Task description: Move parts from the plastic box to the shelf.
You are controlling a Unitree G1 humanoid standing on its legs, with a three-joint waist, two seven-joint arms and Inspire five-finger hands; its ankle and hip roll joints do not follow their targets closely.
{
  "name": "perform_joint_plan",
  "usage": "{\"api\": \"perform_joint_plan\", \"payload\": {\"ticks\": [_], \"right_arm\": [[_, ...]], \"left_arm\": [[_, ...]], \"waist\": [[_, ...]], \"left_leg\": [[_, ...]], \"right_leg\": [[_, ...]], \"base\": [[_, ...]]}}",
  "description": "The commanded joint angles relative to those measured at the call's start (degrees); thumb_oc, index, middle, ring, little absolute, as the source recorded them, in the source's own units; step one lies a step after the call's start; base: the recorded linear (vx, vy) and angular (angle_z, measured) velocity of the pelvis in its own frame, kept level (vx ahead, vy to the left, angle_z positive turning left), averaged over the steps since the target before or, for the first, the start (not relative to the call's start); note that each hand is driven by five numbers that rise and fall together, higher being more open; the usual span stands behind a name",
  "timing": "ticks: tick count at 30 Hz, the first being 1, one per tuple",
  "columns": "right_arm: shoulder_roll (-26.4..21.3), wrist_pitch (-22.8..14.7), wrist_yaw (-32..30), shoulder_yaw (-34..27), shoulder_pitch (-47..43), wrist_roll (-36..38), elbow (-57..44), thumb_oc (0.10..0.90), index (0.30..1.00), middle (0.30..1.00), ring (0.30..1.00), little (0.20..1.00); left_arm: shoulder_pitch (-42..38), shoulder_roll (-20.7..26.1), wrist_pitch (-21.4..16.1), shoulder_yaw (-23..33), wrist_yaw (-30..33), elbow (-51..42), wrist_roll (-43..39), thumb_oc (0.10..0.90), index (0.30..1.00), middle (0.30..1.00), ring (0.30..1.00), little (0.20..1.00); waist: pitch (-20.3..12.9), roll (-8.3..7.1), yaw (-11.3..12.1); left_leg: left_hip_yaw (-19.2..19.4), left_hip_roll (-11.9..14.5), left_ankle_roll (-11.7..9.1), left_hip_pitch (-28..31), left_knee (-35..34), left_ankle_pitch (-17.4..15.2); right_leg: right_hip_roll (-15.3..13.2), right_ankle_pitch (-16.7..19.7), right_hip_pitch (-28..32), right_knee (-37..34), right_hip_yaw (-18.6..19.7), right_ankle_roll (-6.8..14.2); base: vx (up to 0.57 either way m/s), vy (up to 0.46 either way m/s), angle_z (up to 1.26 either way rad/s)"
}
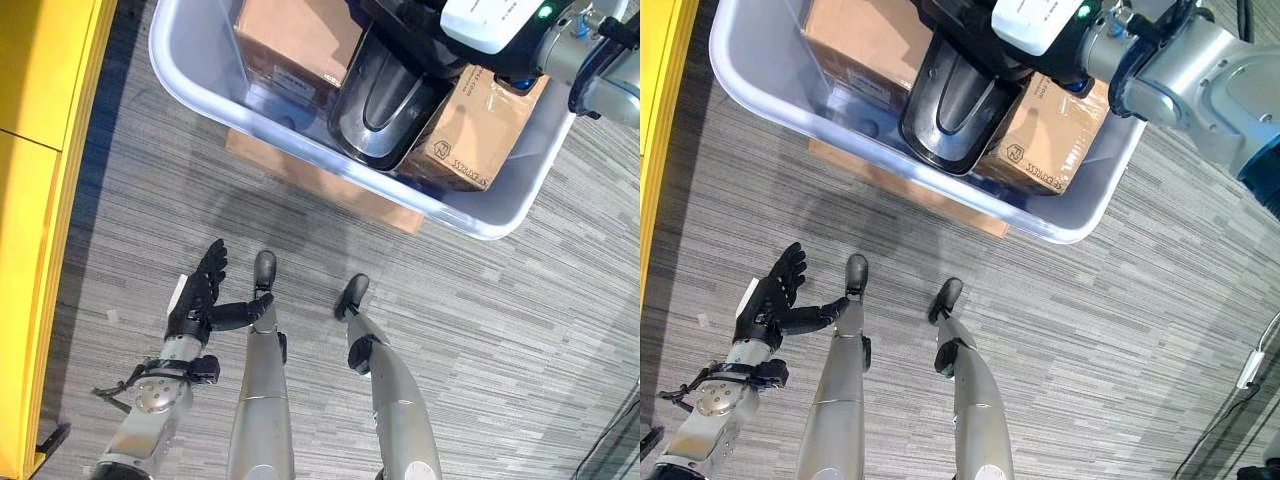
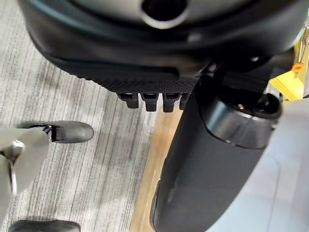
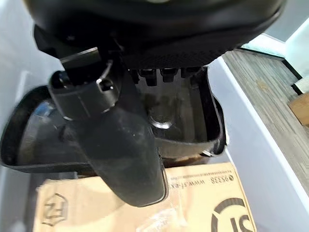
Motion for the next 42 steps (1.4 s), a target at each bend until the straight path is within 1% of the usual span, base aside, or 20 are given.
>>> {"api": "perform_joint_plan", "payload": {"ticks": [1, 8, 14, 16, 20, 21, 22, 26, 27, 28, 30, 34, 42], "right_arm": [[-4.5, 3.3, -3.7, -1.2, -6.1, 3.3, 3.8, 0.900, 1.000, 1.000, 1.000, 1.000], [-4.7, 3.3, -3.3, -1.2, -4.7, 4.6, 5.4, 0.900, 1.000, 1.000, 1.000, 1.000], [-4.1, 3.4, -3.3, -1.2, -4.0, 5.4, 7.6, 0.900, 1.000, 1.000, 1.000, 1.000], [-3.1, 3.5, -3.6, -1.2, -3.8, 6.2, 9.9, 0.900, 1.000, 1.000, 1.000, 1.000], [-2.0, 3.5, -3.7, -1.2, -3.6, 6.7, 11.0, 0.900, 1.000, 1.000, 1.000, 1.000], [-2.0, 3.5, -3.7, -1.2, -3.6, 6.7, 11.0, 0.900, 1.000, 1.000, 1.000, 1.000], [-1.1, 3.4, -3.7, -1.2, -3.2, 6.7, 12.2, 0.900, 1.000, 1.000, 1.000, 1.000], [0.2, 3.4, -3.6, -1.2, -2.7, 7.3, 13.6, 0.900, 1.000, 1.000, 1.000, 1.000], [0.4, 3.4, -3.4, -1.2, -2.5, 7.4, 13.8, 0.861, 0.945, 0.945, 0.945, 0.945], [0.4, 3.4, -3.4, -1.2, -2.5, 7.4, 13.8, 0.861, 0.945, 0.945, 0.945, 0.945], [1.1, 3.4, -2.8, -1.2, -1.7, 8.4, 14.9, 0.400, 0.300, 0.300, 0.300, 0.300], [1.1, 2.9, -2.1, -1.2, -0.2, 9.5, 13.9, 0.400, 0.300, 0.300, 0.300, 0.300], [1.0, 2.4, -2.1, -1.2, 1.5, 9.3, 13.2, 0.400, 0.300, 0.300, 0.300, 0.300]], "left_arm": [[3.3, 2.5, -4.5, 3.6, 0.5, -7.4, -1.6, 0.900, 1.000, 1.000, 1.000, 1.000], [3.7, 3.0, -4.7, 3.5, 0.1, -8.5, -2.0, 0.900, 1.000, 1.000, 1.000, 1.000], [3.5, 2.5, -4.8, 2.7, 0.0, -7.8, -2.2, 0.900, 1.000, 1.000, 1.000, 1.000], [3.0, 2.3, -5.0, 2.3, -0.1, -7.9, -2.4, 0.900, 1.000, 1.000, 1.000, 1.000], [2.7, 2.0, -5.3, 1.9, 0.0, -8.3, -2.8, 0.900, 1.000, 1.000, 1.000, 1.000], [2.7, 2.0, -5.3, 1.9, 0.0, -8.3, -2.8, 0.900, 1.000, 1.000, 1.000, 1.000], [2.4, 1.9, -5.5, 1.6, 0.1, -8.1, -2.8, 0.900, 1.000, 1.000, 1.000, 1.000], [1.9, 1.4, -5.5, 1.1, 0.3, -8.0, -2.9, 0.900, 1.000, 1.000, 1.000, 1.000], [1.8, 1.3, -5.5, 1.0, 0.3, -8.0, -3.0, 0.900, 1.000, 1.000, 1.000, 1.000], [1.8, 1.3, -5.5, 1.0, 0.3, -8.0, -3.0, 0.900, 1.000, 1.000, 1.000, 1.000], [1.3, 0.9, -5.5, 0.5, 0.2, -7.8, -3.1, 0.900, 1.000, 1.000, 1.000, 1.000], [0.9, 0.9, -5.4, 0.2, -0.1, -7.2, -3.1, 0.900, 1.000, 1.000, 1.000, 1.000], [0.4, 1.2, -5.3, -0.1, -0.5, -7.0, -3.1, 0.900, 1.000, 1.000, 1.000, 1.000]], "waist": [[2.6, -0.06, 1.8], [2.6, 1.19, 2.3], [2.6, 2.85, 2.3], [2.6, 3.99, 2.5], [2.6, 5.07, 2.6], [2.6, 5.07, 2.6], [2.6, 5.68, 2.8], [2.6, 6.62, 3.0], [2.6, 6.86, 3.0], [2.6, 6.87, 3.0], [2.6, 7.36, 3.1], [2.6, 7.19, 3.2], [2.6, 7.11, 3.4]], "left_leg": [[-0.3, 1.1, -0.5, 4.3, 10.7, -13.6], [-0.3, 1.0, -0.3, 2.7, 11.7, -13.8], [-0.4, 0.8, -0.1, 1.4, 12.9, -14.1], [-0.7, 0.7, 0.0, 0.5, 13.8, -14.3], [-1.0, 0.6, 0.1, -0.5, 14.5, -14.4], [-1.0, 0.6, 0.1, -0.6, 14.6, -14.4], [-1.1, 0.5, 0.2, -1.4, 14.9, -14.2], [-1.5, 0.5, 0.3, -2.4, 15.5, -14.1], [-1.6, 0.5, 0.2, -2.6, 15.6, -14.1], [-1.6, 0.5, 0.2, -2.6, 15.7, -14.1], [-1.7, 0.3, 0.3, -2.8, 15.9, -14.1], [-2.0, 0.4, 0.2, -2.5, 15.8, -13.9], [-2.2, 0.3, 0.2, -0.8, 15.2, -13.7]], "right_leg": [[-1.4, -7.2, 7.7, 3.1, 0.9, 6.1], [-1.7, -7.9, 5.7, 5.0, 0.7, 6.0], [-2.1, -8.9, 3.6, 7.5, 1.0, 5.7], [-2.4, -9.4, 2.4, 8.9, 1.0, 5.6], [-2.6, -9.8, 0.9, 10.3, 1.2, 5.5], [-2.6, -9.8, 0.8, 10.4, 1.2, 5.5], [-2.7, -10.0, -0.2, 11.4, 1.1, 5.5], [-2.9, -10.3, -1.4, 12.5, 1.1, 5.4], [-2.9, -10.4, -1.6, 12.8, 1.1, 5.5], [-2.9, -10.4, -1.6, 12.8, 1.1, 5.5], [-3.0, -10.3, -1.9, 13.2, 1.0, 5.4], [-3.0, -9.9, -1.5, 13.0, 0.4, 5.5], [-2.8, -9.2, 0.3, 11.5, 0.0, 5.7]], "base": [[0.00, 0.000, 0.00], [0.00, -0.002, 0.00], [0.01, -0.008, 0.03], [0.00, 0.000, 0.00], [0.00, -0.011, 0.03], [-0.01, -0.034, 0.00], [-0.01, -0.031, 0.00], [-0.01, -0.021, 0.03], [0.00, 0.000, 0.00], [0.00, 0.000, 0.00], [-0.02, -0.010, 0.02], [-0.03, -0.017, 0.02], [0.00, -0.001, 0.00]]}}
